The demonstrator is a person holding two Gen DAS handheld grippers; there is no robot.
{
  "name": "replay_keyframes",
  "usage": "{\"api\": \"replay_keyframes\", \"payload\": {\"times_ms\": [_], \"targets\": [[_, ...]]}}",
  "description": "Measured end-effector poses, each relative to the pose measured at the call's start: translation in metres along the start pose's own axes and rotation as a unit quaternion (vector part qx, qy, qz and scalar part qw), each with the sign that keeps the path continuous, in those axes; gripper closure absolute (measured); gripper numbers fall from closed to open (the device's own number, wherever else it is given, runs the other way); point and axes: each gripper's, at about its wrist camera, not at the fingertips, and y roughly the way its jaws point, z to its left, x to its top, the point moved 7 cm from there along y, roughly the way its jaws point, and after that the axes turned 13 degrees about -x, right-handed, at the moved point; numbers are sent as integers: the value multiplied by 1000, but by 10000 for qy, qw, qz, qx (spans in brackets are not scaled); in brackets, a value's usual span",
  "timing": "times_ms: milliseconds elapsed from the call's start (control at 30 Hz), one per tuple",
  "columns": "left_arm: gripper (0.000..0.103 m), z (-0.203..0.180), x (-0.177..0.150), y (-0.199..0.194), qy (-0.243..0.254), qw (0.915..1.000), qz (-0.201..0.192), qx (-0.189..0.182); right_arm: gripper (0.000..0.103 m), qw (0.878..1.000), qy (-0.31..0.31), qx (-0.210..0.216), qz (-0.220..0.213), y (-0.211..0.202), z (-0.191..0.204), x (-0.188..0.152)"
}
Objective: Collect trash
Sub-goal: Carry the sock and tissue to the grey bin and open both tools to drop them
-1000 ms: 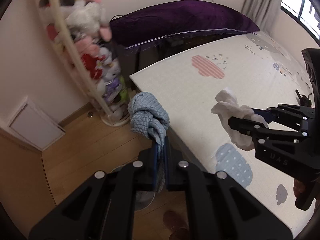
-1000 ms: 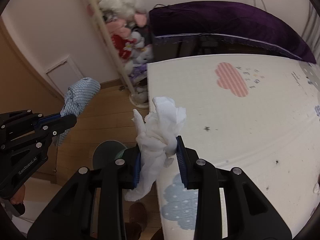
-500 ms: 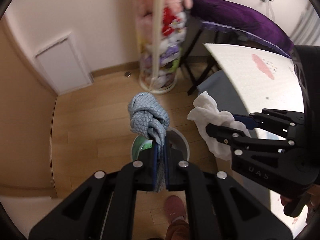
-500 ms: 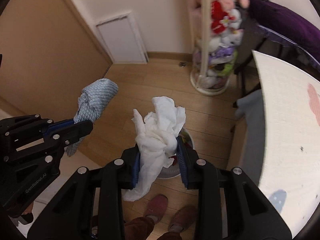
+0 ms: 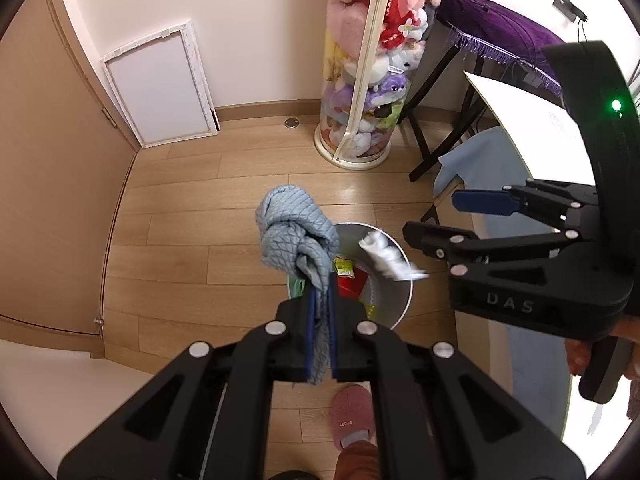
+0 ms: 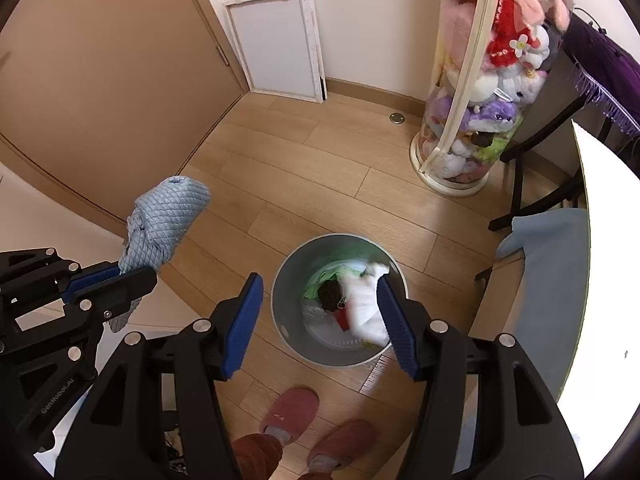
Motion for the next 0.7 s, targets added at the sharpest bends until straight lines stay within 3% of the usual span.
{"api": "replay_keyframes", "payload": {"times_ms": [633, 700], "targets": [[97, -29, 18, 20, 385, 9989, 65, -261, 45, 9980, 544, -297, 93, -19, -55, -17], [93, -32, 20, 21, 445, 9986, 60, -269, 45, 9976, 605, -326, 65, -20, -60, -16]]}}
